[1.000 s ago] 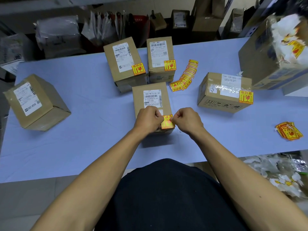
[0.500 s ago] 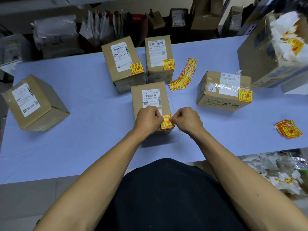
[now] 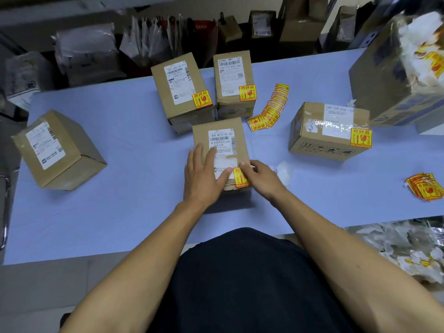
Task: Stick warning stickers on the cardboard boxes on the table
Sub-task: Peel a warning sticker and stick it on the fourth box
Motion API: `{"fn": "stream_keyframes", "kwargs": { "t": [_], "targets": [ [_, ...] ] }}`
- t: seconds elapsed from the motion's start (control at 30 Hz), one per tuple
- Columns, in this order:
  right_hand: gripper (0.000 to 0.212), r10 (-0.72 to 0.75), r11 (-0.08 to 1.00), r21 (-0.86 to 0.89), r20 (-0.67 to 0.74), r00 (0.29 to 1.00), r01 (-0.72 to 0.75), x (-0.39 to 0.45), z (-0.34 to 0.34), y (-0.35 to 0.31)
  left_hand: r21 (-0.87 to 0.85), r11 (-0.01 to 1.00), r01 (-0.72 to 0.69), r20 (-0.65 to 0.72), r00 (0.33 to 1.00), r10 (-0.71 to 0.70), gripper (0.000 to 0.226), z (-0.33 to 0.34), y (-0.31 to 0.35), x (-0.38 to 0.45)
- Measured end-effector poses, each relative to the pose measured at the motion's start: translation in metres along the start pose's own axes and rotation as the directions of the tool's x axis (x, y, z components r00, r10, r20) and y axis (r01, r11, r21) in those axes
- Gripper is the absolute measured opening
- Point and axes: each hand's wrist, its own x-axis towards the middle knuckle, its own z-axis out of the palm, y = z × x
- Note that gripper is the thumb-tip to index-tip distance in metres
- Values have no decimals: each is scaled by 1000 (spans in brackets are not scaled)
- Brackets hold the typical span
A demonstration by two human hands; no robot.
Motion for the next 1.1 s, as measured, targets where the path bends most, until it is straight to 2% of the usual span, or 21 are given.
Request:
{"fn": "stream_keyframes", "kwargs": {
  "t": [0.1,0.2,0.3,0.37,0.4,0.47,0.53,0.6,0.67,0.83,1.1],
  "targets": [
    [59,-88,996,30,19,996,87,-10,15,11,-134,989,55,56,997,-48,75,8,-4,-4],
    [50,-108,991,83,71,992,102,-17,15,26,-170,985,43,61,998,-33,76,8,-4,-3],
    [69,-81,990,125,150,985,62,-13,9,32,-247,969,23,25,1000,-17,77,6,-8,-2],
    [89,-21,984,181,138,990,-4,-5,5,32,-331,941,65,-8,997,-72,79,4,-11,0],
    [90,11,978,208,109,994,-33,-1,3,28,-380,917,119,-9,991,-133,80,3,-12,1],
    [84,44,969,241,47,998,-54,10,2,18,-525,804,279,66,955,-288,83,1,-14,8],
    [84,53,967,247,35,998,-60,21,6,3,-671,616,412,199,901,-386,74,-1,-16,17],
    [86,38,971,234,46,998,-48,29,12,-7,-762,441,474,307,865,-398,53,-2,-16,25],
    [90,38,982,184,47,998,-46,32,17,-10,-784,364,502,369,850,-376,45,-2,-17,28],
    [94,50,989,138,35,998,-54,29,20,-10,-788,379,485,374,866,-331,46,1,-15,28],
    [53,-31,999,13,62,998,30,3,52,-6,-783,368,502,379,853,-358,42,-9,-45,-12]
  ]
}}
